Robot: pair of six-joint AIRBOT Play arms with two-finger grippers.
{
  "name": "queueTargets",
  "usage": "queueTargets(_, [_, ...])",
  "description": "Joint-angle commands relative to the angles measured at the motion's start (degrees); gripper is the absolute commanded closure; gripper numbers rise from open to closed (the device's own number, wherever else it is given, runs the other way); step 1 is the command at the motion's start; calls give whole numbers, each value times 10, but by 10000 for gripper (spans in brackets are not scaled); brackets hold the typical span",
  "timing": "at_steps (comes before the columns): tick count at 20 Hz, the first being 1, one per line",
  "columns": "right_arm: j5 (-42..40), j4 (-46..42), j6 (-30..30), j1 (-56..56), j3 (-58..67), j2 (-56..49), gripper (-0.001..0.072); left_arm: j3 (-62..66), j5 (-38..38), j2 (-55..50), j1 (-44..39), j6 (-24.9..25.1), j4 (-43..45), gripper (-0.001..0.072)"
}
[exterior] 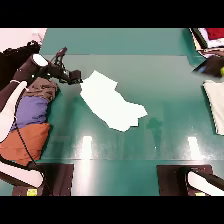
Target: Fold the shirts.
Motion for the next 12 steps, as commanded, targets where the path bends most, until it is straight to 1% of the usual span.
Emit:
queueTargets(1, [-54,24,-1,29,-209,0,220,55,-38,0,-1,2,2,679])
queueTargets(2, [-86,63,-8,45,-272,0,222,58,-38,0,-1,2,2,679])
queueTargets(4, [-140,156,-61,87,-363,0,225,58,-38,-1,-1,2,5,679])
queueTargets(6, [-189,227,-85,141,-411,0,226,58,-38,-1,-1,1,5,679])
queueTargets(7, [-212,244,-94,169,-423,0,226,58,-38,-1,-1,1,5,679])
queueTargets(9, [-270,244,-95,227,-424,-1,226,58,-38,-1,-1,1,5,679])
queueTargets(10, [-298,242,-95,250,-420,-1,235,58,-38,-1,-1,1,5,679])
queueTargets(11, [-325,238,-95,269,-414,-1,262,58,-40,-1,-1,1,5,679])
queueTargets(12, [-345,238,-95,277,-409,-2,264,58,-43,-1,-1,1,5,679])
